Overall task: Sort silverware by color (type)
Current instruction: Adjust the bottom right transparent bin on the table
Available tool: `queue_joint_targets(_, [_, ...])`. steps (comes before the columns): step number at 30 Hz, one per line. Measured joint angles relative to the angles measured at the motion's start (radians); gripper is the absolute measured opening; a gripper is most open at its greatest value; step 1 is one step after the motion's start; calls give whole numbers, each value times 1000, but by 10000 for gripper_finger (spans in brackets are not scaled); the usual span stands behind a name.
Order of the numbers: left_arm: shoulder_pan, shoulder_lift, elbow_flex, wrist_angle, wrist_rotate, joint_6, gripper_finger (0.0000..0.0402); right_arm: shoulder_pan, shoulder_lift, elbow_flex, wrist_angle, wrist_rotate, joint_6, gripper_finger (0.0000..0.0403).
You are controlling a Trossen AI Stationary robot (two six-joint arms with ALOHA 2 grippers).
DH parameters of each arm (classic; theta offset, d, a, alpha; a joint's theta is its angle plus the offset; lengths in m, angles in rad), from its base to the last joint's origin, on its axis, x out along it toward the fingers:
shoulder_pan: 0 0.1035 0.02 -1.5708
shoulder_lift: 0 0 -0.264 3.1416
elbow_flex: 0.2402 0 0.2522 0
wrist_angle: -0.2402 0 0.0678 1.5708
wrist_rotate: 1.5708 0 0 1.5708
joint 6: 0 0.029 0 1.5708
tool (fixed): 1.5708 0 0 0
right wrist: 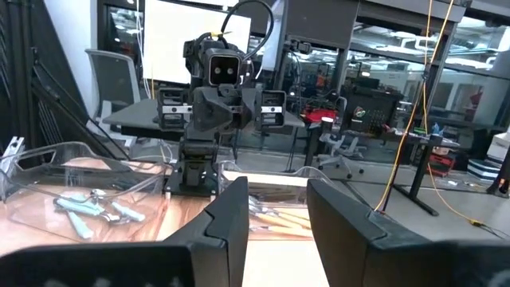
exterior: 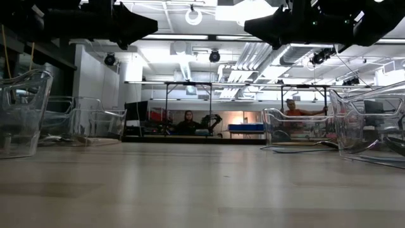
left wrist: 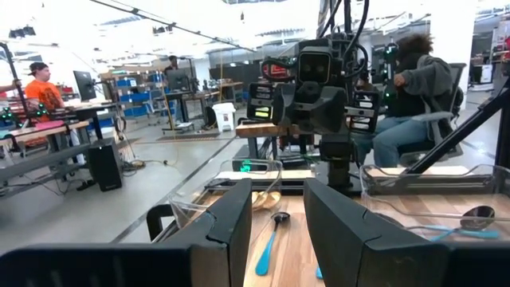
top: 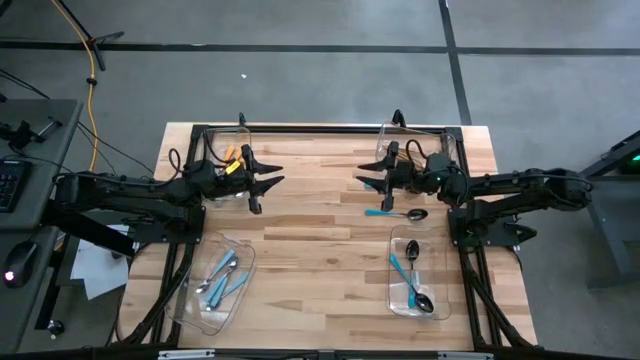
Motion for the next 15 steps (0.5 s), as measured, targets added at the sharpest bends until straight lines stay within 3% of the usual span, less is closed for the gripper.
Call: queue_joint_targets(15, [0, 0, 0, -2, 0, -1, 106, 1, 0, 0, -4, 6, 33, 114])
